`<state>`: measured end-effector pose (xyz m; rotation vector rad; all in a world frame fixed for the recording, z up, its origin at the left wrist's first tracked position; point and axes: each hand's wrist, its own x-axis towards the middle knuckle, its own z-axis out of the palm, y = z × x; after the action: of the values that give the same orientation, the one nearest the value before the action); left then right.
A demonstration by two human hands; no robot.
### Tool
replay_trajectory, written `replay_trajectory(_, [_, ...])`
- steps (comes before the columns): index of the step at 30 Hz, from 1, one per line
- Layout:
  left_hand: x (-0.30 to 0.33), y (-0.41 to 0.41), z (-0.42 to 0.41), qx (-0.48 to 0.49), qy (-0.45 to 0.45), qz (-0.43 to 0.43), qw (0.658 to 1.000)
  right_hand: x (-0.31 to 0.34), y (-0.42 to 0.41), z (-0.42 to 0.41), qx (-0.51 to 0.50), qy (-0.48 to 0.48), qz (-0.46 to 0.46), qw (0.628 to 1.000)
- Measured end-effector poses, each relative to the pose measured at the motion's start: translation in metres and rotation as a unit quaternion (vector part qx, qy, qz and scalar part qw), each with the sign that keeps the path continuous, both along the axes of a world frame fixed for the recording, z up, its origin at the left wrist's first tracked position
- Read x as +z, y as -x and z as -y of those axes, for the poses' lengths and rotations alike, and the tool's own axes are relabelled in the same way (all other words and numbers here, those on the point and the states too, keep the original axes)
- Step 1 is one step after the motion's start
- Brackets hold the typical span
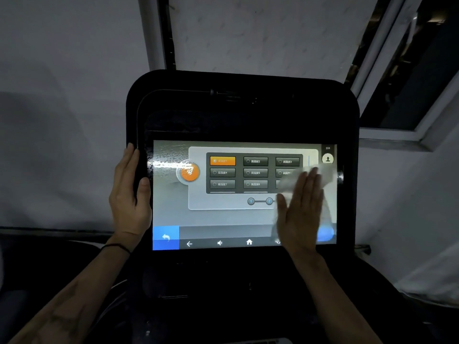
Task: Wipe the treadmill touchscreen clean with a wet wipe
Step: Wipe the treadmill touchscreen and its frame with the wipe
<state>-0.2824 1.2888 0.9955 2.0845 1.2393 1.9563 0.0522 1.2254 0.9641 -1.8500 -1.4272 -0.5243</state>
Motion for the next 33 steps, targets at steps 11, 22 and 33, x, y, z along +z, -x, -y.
replay_trajectory(11, [0.003, 0.0, 0.0, -0.012, 0.009, 0.012, 1.0, 0.019, 0.2, -0.02, 0.143, 0.054, 0.055, 0.987])
replay_trajectory(22, [-0.001, 0.011, -0.001, -0.027, 0.05, 0.027, 0.998, 0.021, 0.242, -0.032, 0.23, 0.061, 0.185, 0.953])
replay_trajectory(33, [0.013, 0.025, 0.006, -0.036, 0.083, 0.023, 0.996, 0.006, 0.234, -0.005, 0.286, 0.094, 0.196, 0.933])
